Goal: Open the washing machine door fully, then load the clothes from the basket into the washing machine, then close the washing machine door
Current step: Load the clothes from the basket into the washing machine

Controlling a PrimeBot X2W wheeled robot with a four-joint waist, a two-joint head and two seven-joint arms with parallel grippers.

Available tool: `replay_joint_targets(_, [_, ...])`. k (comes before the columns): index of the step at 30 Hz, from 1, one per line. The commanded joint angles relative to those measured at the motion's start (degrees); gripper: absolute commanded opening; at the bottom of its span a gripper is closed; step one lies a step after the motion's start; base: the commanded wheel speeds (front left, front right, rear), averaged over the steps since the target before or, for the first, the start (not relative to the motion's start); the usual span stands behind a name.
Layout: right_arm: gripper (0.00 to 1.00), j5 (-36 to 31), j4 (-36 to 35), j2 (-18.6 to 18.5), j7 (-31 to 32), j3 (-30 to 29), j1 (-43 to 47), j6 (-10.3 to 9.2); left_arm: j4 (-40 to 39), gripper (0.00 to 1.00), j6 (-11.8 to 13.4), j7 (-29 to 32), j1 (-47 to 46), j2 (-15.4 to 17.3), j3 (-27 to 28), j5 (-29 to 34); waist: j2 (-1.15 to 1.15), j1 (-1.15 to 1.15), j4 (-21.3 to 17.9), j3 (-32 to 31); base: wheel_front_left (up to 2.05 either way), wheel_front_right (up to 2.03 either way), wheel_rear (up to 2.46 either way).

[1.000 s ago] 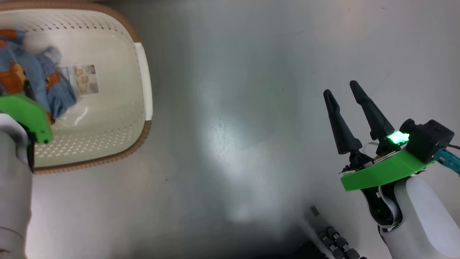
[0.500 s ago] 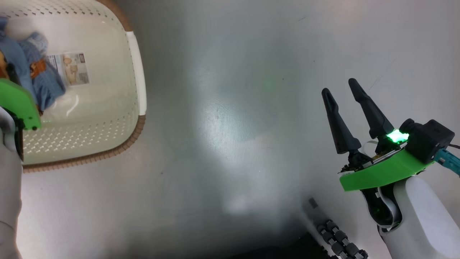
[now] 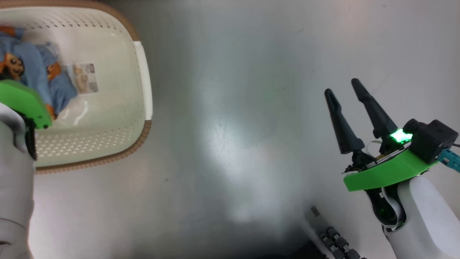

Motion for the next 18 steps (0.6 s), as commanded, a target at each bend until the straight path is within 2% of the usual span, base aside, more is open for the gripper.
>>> replay_joint_targets(1, [1.00,-0.6,-0.8,-0.3,-0.3,0.5,2.4,0.09,-0.4,0.00,-0.5,-1.5,2.7,2.1,1.5,-1.2,0.00,0.00,1.0,-1.9,0.00,0.00,0.00])
replay_joint_targets(11, [1.00,-0.1,1.9,-0.7,-0.3,-0.2,3.7,0.09,-2.2,0.00,-5.0,-6.6,8.2,-1.3,4.0,-5.8,0.00,0.00,3.6,-11.2,0.00,0.00,0.00])
replay_joint_targets(18, [1.00,0.5,4.0,-1.2,-0.3,-0.3,5.7,0.09,-13.8,0.00,-6.5,-6.7,17.8,-3.8,4.8,-6.0,0.00,0.00,4.5,-19.7,0.00,0.00,0.00])
